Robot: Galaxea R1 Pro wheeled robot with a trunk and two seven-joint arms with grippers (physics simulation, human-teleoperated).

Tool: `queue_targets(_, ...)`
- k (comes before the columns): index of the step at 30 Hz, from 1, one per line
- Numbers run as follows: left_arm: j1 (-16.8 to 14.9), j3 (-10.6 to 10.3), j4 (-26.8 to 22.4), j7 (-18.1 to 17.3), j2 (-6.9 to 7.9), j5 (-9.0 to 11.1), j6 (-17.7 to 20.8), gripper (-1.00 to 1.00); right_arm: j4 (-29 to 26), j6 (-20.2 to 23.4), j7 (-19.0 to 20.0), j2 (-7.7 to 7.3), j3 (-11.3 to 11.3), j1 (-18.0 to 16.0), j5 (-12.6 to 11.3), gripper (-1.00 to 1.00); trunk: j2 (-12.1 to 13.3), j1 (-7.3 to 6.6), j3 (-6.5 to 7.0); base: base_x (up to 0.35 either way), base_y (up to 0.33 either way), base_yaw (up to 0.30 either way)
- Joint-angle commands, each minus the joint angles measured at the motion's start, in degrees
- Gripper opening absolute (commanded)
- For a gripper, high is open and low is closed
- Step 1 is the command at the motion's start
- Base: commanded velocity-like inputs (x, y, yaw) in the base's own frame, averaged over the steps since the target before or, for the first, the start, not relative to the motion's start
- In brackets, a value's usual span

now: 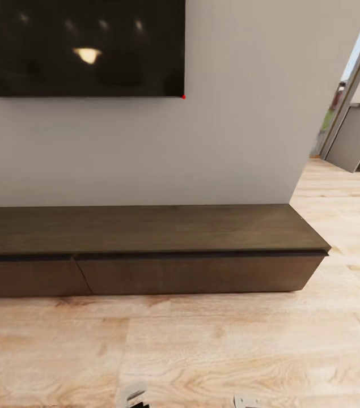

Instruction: Place each of the two pumpkins and all three candles from the living room inside a cabinet in the living room (use any cabinet), then make sure every cabinet is closed, and position the cauldron so it is next to a table in the living room.

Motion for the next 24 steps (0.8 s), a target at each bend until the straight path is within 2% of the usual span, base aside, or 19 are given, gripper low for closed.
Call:
queue_targets(1, 0.3, 0.4, -0.1, 0.2, -0.04, -0.6, 0.1, 1.00, 0.1, -0.2, -0.1, 0.04, 0.5, 0.3, -0.5, 1.00, 0.0, -0.05, -0.04, -0.324, 0.000, 0.000)
queue_targets(11, 3.6, 0.5, -0.1, 0.2, -0.01, -0.7, 0.1, 1.00, 0.1, -0.2, -0.1, 0.05, 0.5, 3.0, -0.5, 1.00, 0.0, -0.05, -0.04, -0.329, 0.000, 0.000)
queue_targets(24, 3.6, 0.4, -0.1, 0.2, -0.15, -0.8, 0.1, 1.00, 0.2, -0.3, -0.1, 0.07, 0.5, 3.1, -0.6, 1.00, 0.0, -0.05, -0.04, -0.331, 0.028, 0.000)
